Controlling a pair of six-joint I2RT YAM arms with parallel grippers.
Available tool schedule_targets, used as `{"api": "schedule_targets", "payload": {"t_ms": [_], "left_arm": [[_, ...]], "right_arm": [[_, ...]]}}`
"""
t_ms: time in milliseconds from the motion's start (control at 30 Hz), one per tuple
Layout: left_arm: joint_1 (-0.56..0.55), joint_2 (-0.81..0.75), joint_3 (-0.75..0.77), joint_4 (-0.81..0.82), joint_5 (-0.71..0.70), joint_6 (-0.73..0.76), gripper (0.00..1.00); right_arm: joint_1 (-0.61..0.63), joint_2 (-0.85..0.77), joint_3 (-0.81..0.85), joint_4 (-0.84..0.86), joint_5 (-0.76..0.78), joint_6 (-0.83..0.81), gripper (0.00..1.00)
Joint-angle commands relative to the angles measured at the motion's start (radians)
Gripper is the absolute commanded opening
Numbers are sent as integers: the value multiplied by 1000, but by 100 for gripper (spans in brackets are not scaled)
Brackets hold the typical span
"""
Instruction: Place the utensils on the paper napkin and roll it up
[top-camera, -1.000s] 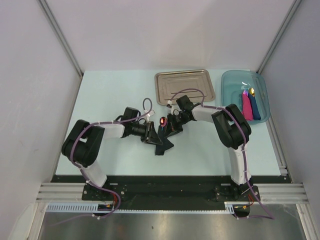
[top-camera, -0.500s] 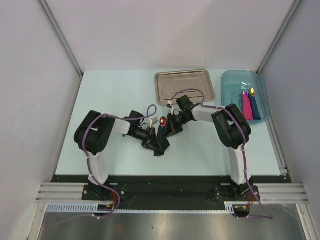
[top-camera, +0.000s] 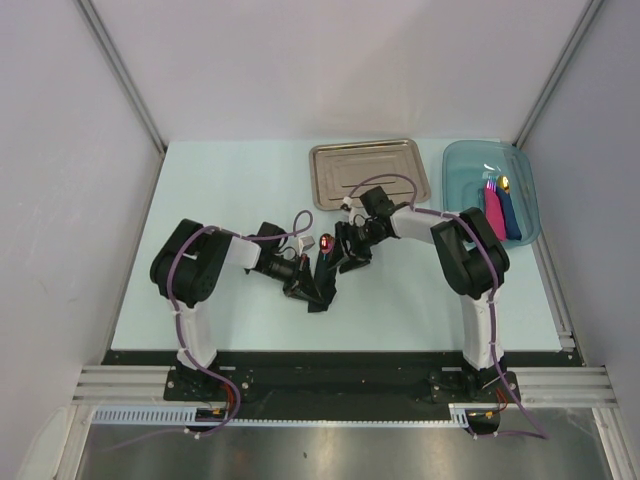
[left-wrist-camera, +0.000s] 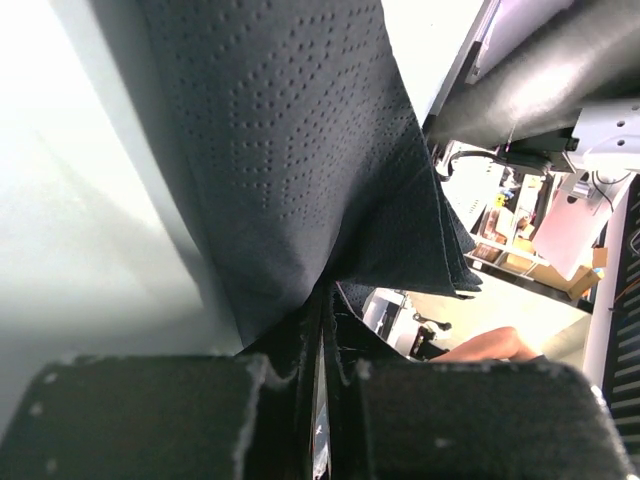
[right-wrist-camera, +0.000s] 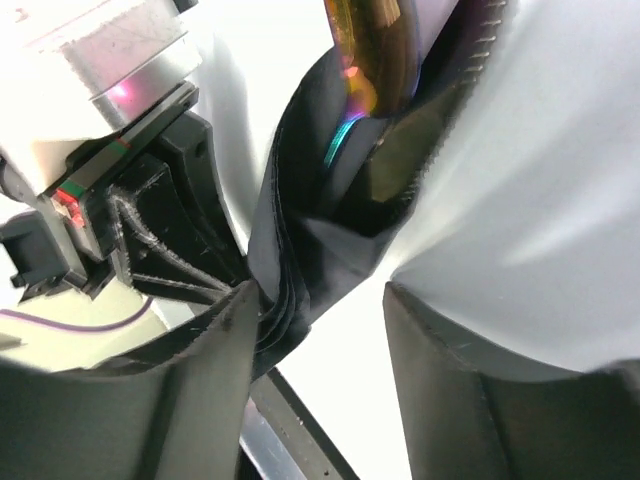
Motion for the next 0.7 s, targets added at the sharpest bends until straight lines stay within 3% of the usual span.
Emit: {"api": "schedule_targets", "payload": {"t_ms": [0, 100, 233, 333, 433, 667], "left_arm": [[-5, 27, -12, -63, -146, 79, 5], [-8, 19, -7, -75, -175, 94, 5], [-11, 1, -4, -86, -191, 100, 5], [-12, -7, -6, -83, -197, 100, 6], [-12, -11, -1, -81, -185, 97, 6], [-9, -51, -10, -26, -140, 77, 16]], "right_arm": [[10, -16, 16, -52, 33, -21, 63], [13, -6, 24, -36, 23, -1, 72], [31, 21, 34, -42, 19, -3, 67], [39, 38, 38, -82, 39, -54, 61], [33, 56, 31, -110, 42, -95, 47], [27, 76, 25, -105, 54, -148, 29]]}}
